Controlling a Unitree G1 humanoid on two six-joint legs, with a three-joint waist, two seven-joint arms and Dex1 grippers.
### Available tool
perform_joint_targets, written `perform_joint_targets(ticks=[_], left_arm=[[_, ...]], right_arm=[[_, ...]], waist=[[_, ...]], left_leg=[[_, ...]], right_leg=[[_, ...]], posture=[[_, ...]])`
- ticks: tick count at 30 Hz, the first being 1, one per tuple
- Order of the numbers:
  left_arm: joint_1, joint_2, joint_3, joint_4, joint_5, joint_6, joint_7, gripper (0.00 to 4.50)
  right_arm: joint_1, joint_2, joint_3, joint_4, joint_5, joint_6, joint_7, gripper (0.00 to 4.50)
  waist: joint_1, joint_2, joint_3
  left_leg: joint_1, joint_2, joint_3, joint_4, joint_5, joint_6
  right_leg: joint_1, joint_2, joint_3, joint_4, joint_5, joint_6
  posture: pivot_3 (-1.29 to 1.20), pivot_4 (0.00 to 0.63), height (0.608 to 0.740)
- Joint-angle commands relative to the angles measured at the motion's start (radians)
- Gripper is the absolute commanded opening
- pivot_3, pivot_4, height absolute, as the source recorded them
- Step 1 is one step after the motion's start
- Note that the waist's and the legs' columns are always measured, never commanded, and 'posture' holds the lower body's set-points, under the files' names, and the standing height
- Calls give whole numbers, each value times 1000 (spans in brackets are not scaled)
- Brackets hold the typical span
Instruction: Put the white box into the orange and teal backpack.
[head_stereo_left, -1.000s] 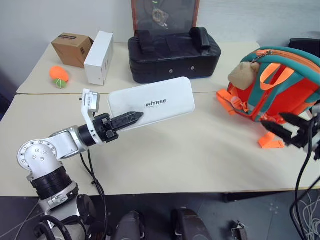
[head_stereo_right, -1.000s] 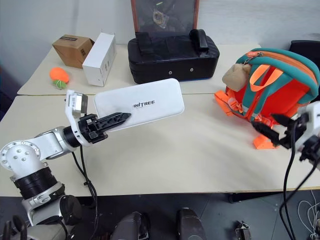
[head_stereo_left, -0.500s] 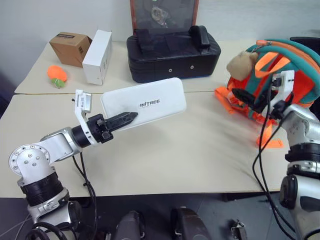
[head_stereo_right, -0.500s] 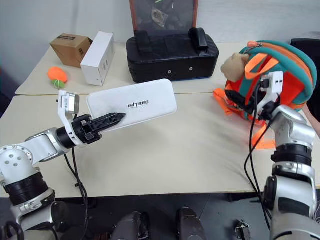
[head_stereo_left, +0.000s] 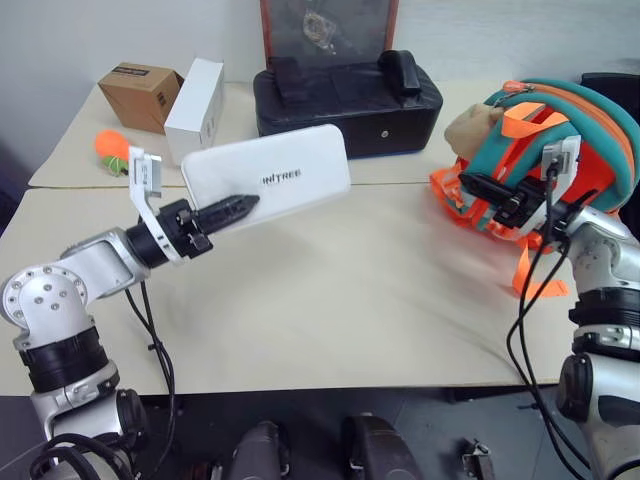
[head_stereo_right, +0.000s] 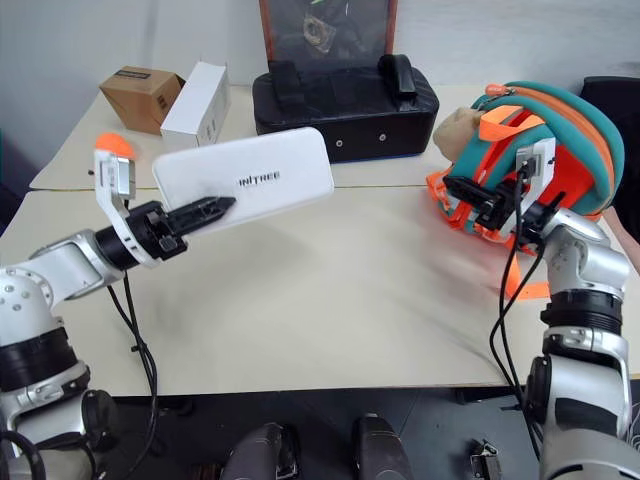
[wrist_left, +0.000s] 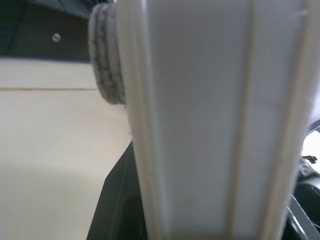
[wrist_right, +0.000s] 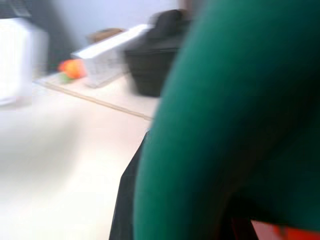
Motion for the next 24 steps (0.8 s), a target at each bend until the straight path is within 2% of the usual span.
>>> perform_joint_targets(ticks=[1,4,8,11,18,24], left_arm=[[-73,43,-12,29,19,-73,-39,1376],[-98,72,-55,40,50,-121,-97,1376],[-127,84,-102,38,65,-167,-163,1376],[-136,87,-144,10,73,-200,-225,1376],[-139,92,-277,-6,154,-309,-380,1376],[-186,195,-304,37,218,-377,-539,1376]], right_arm=[[75,-113,9,-361,205,234,151,23],[125,-187,-14,-531,346,380,191,23],[144,-257,-54,-647,531,530,214,23],[184,-282,-50,-726,589,567,211,23],[354,-266,19,-771,465,446,184,23],[377,-239,75,-729,369,366,149,23]], waist=[[3,1,0],[0,0,0],[2,0,1],[5,-1,1],[6,-1,1],[1,-2,1]], left_leg=[[-1,0,0,-1,0,0],[-2,0,0,-1,-1,-1],[-2,0,1,0,-1,0],[-2,0,1,1,0,1],[-2,-1,0,1,0,2],[-2,1,1,1,0,1]], right_leg=[[-1,0,0,0,0,0],[-3,0,0,-1,0,0],[-3,0,0,-1,0,0],[-3,-1,1,0,0,0],[-1,-2,0,-2,0,0],[-3,1,1,-1,0,0]], posture=[[0,150,740],[0,150,740],[0,150,740],[0,150,740],[0,150,740],[0,150,740]])
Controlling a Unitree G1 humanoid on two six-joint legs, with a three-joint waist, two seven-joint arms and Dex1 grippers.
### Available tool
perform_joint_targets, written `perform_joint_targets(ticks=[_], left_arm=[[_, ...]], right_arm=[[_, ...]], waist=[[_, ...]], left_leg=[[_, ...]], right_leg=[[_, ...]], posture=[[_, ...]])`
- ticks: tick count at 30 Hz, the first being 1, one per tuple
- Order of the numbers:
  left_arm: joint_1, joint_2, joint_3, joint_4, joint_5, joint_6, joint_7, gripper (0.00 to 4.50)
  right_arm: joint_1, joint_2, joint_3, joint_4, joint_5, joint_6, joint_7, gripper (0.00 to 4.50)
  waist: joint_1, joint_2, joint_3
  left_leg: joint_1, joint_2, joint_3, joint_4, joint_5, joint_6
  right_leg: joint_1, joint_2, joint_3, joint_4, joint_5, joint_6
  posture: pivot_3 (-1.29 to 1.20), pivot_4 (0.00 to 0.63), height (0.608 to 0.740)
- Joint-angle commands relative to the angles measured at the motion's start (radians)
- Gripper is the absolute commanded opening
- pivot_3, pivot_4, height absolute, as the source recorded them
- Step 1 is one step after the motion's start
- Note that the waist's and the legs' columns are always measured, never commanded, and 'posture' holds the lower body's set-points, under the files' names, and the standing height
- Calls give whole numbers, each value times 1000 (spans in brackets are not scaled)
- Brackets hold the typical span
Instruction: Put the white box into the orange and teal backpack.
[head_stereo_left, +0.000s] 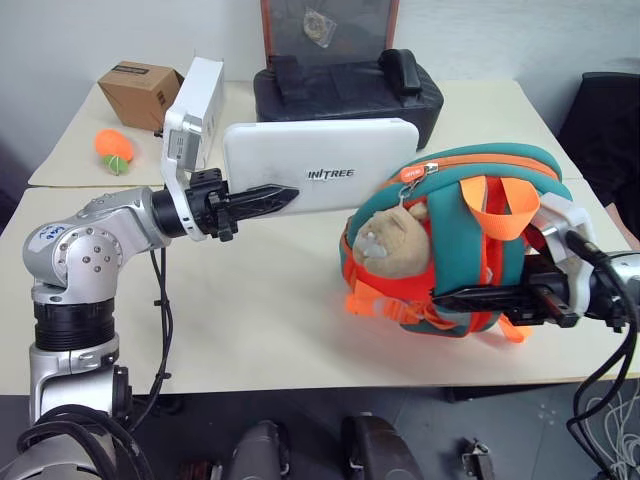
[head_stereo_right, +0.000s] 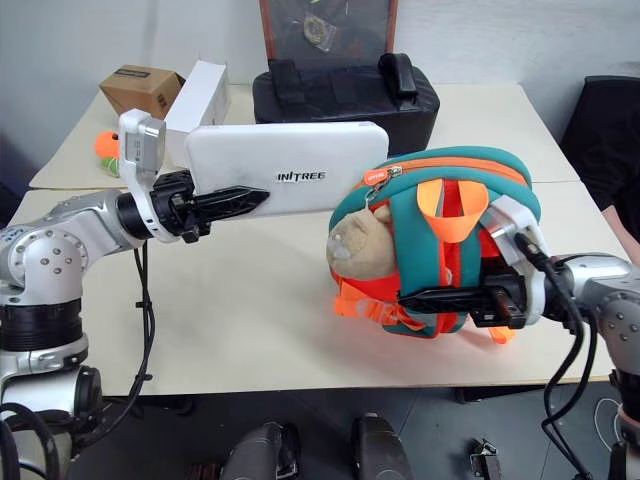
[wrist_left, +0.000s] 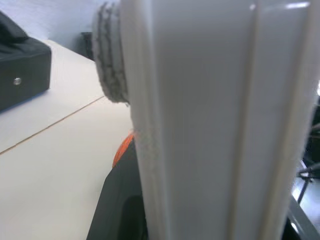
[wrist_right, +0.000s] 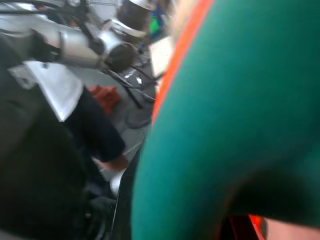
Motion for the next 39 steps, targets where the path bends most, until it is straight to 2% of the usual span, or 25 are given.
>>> perform_joint_targets(ticks=[1,8,16,20,23,30,34,39], left_arm=[[-67,78,34,14,11,-51,-103,1376],[-61,226,47,3,28,-71,-241,1376],[6,235,37,-17,90,-153,-259,1376],[11,201,6,-6,151,-216,-234,1376],[0,164,-8,-7,132,-202,-247,1376],[11,119,-91,-38,167,-220,-286,1376],[-30,84,-221,-3,290,-312,-329,1376],[-100,49,-283,75,375,-382,-368,1376]], right_arm=[[9,7,6,3,-33,-50,-9,23],[21,8,22,7,-51,-75,-19,23],[6,-14,16,22,-45,-63,-8,23],[-23,-48,-6,35,-9,-32,22,23],[-27,-85,-37,17,46,-6,70,23],[-87,-69,-36,47,60,9,18,23],[-89,-72,-36,42,65,1,38,23],[-92,-66,-10,39,39,-24,48,23]], waist=[[1,0,0],[2,0,0],[2,0,0],[4,0,0],[5,0,0],[5,-1,0],[8,-1,0],[7,-1,0]], left_leg=[[0,0,0,0,0,0],[0,0,1,0,0,0],[0,0,1,0,0,1],[0,0,1,0,-1,1],[0,0,1,0,-1,2],[-1,-1,1,1,-1,2],[-1,-1,1,1,-1,2],[-2,-1,1,3,-1,3]], right_leg=[[0,0,0,0,0,0],[-1,-1,1,0,0,0],[-1,-1,1,0,0,0],[-1,-1,1,0,0,0],[-1,-1,1,1,0,0],[-1,-2,1,0,0,0],[-1,-2,1,0,0,0],[-1,-2,0,0,0,0]], posture=[[0,150,740],[0,150,740],[0,150,740],[0,150,740],[0,150,740],[0,150,740],[0,150,740],[0,150,740]])
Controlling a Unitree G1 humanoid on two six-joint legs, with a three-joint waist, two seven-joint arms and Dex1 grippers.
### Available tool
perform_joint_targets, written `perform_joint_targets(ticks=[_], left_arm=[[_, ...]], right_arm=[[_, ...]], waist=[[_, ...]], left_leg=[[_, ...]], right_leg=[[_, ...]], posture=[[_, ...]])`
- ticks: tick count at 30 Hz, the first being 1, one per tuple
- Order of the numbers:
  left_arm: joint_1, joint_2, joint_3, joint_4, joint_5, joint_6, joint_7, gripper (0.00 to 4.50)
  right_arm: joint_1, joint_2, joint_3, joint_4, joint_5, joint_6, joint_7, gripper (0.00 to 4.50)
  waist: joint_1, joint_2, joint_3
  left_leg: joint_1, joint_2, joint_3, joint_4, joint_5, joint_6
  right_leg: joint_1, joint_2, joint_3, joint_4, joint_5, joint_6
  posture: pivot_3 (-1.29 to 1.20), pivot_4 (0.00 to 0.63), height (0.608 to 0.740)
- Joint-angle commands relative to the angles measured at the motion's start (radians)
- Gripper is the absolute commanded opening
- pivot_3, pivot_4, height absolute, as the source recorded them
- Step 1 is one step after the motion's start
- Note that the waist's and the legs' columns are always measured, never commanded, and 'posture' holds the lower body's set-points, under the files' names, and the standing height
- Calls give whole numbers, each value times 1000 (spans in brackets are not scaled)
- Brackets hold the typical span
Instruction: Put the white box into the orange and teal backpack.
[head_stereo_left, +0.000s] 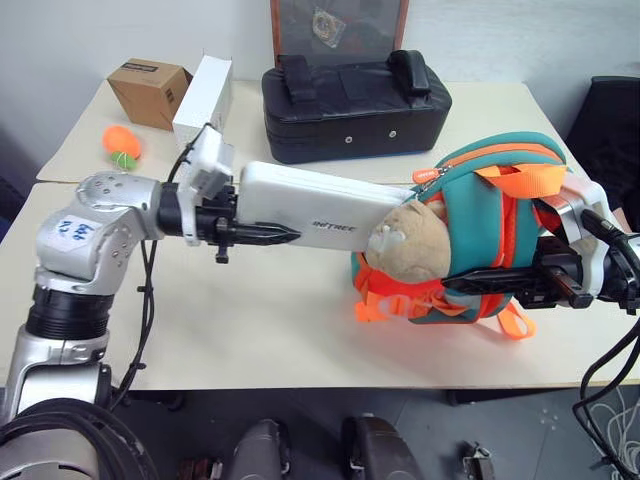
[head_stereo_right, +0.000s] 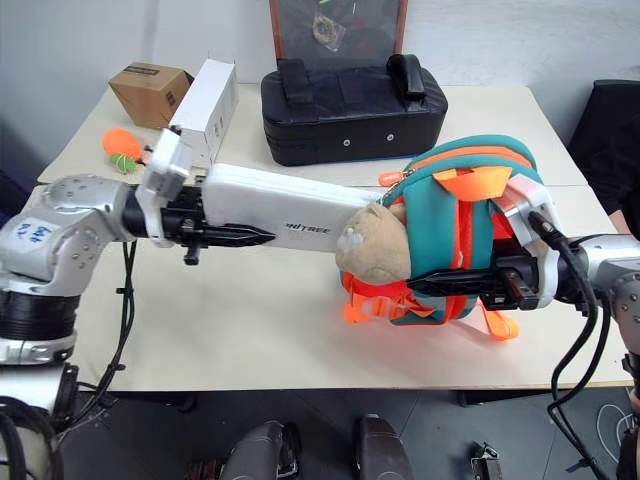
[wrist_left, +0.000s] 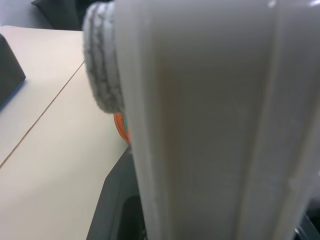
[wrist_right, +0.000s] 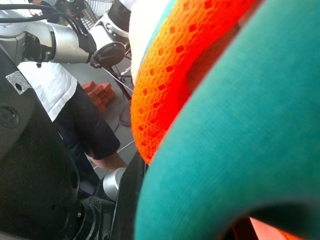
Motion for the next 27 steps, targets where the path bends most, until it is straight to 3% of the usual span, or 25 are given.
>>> perform_joint_targets(ticks=[1,7,10,18,22,27], left_arm=[[-62,-12,-53,28,49,-47,-71,1376],[-159,-7,-17,108,51,-30,-112,1376],[-184,69,12,124,17,25,-199,1376],[-211,224,-12,171,94,-26,-346,1376],[-217,214,-29,164,103,-32,-350,1376],[-256,105,-39,209,138,-69,-265,1376]], right_arm=[[-14,5,-5,-12,-9,-34,16,23],[-3,18,-1,-15,-15,-39,10,23],[7,25,2,-15,-24,-43,9,23],[2,31,4,-17,-25,-32,5,23],[0,31,6,-14,-23,-31,4,23],[10,38,7,-33,-14,-27,3,23]], waist=[[-1,0,0],[-3,0,0],[-6,0,0],[-6,0,0],[-3,0,0],[4,0,0]], left_leg=[[0,0,0,0,0,0],[0,0,0,0,0,0],[-1,1,0,0,0,0],[-11,2,1,5,0,-1],[-11,2,1,8,0,1],[-13,1,-1,12,-1,2]], right_leg=[[0,0,0,0,0,0],[0,0,0,1,0,0],[-2,1,0,1,0,0],[-12,2,0,5,0,0],[-12,1,0,6,0,0],[-11,1,-2,9,0,0]], posture=[[0,150,740],[0,150,740],[0,150,740],[0,150,740],[0,150,740],[0,150,740]])
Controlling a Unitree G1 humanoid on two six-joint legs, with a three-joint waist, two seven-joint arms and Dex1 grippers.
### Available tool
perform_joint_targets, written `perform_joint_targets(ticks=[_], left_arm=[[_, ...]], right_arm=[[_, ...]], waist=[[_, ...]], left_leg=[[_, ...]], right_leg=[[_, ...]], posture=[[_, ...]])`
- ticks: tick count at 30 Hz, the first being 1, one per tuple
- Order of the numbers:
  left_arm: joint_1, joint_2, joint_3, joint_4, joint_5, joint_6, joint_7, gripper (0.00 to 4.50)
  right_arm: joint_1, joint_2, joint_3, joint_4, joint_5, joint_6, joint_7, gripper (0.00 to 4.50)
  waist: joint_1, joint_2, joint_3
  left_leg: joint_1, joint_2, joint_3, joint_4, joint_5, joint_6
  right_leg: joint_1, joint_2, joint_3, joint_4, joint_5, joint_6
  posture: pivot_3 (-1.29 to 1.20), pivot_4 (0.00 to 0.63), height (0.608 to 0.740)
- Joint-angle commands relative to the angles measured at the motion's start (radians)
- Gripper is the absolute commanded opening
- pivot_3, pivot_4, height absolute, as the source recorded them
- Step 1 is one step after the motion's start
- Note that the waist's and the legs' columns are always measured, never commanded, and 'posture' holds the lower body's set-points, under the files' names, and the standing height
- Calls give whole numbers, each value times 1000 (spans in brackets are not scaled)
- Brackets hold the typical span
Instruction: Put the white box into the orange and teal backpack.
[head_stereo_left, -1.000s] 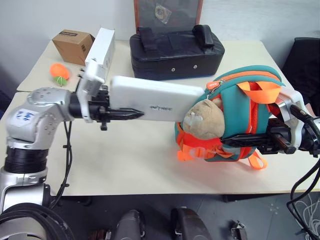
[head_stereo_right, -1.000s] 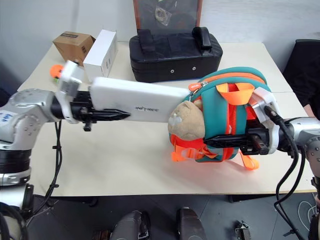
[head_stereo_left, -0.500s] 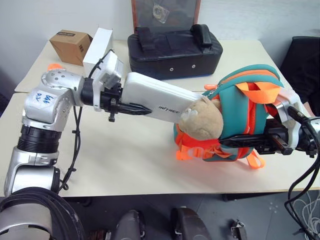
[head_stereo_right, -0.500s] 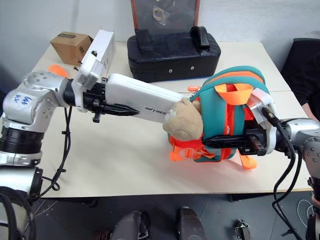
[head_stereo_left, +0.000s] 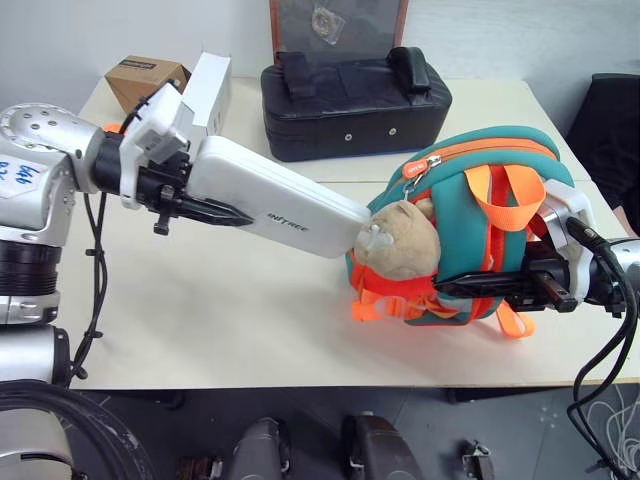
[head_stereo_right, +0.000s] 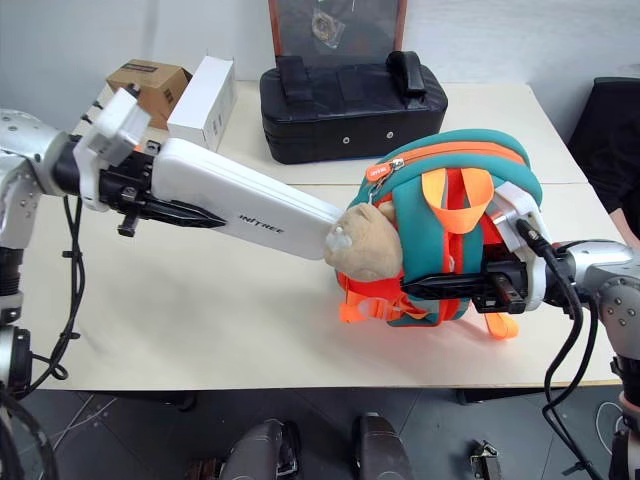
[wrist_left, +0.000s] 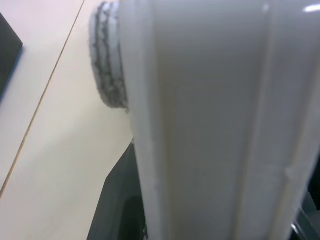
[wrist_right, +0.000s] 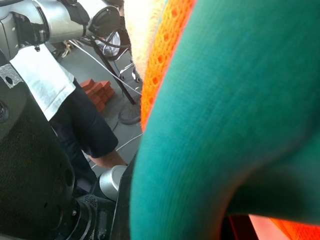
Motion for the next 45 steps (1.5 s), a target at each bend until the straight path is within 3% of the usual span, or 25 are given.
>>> perform_joint_targets(ticks=[1,14,21,32,42,45], left_arm=[[-54,-45,15,6,3,-20,17,1376],[-218,-192,83,168,-5,-17,84,1376],[-120,-260,97,63,-13,-15,142,1376],[14,-508,174,73,-150,149,307,1376],[17,-747,-21,231,28,5,379,1376],[31,-740,-41,232,52,-7,371,2323]], right_arm=[[2,-2,-21,-35,33,3,7,23],[53,-7,-20,-92,48,3,11,23],[59,17,-2,-108,41,-11,-14,23],[48,25,5,-109,48,-7,-20,23],[41,59,-3,-140,76,3,-78,23],[43,75,-7,-144,79,3,-112,0]], waist=[[-2,0,0],[-6,0,0],[-7,0,0],[-4,0,0],[-3,0,0],[-10,0,0]], left_leg=[[0,0,0,1,0,0],[0,0,0,2,0,0],[0,0,-1,2,0,0],[0,0,-3,4,0,0],[1,-1,-3,4,0,0],[1,-1,-3,2,0,-1]], right_leg=[[0,0,0,0,0,0],[0,0,0,3,0,0],[0,0,0,5,0,0],[1,-1,-1,6,0,1],[1,-1,-1,5,0,1],[1,0,0,5,0,0]], posture=[[0,150,740],[0,150,740],[0,150,740],[0,150,740],[0,150,740],[0,150,740]])
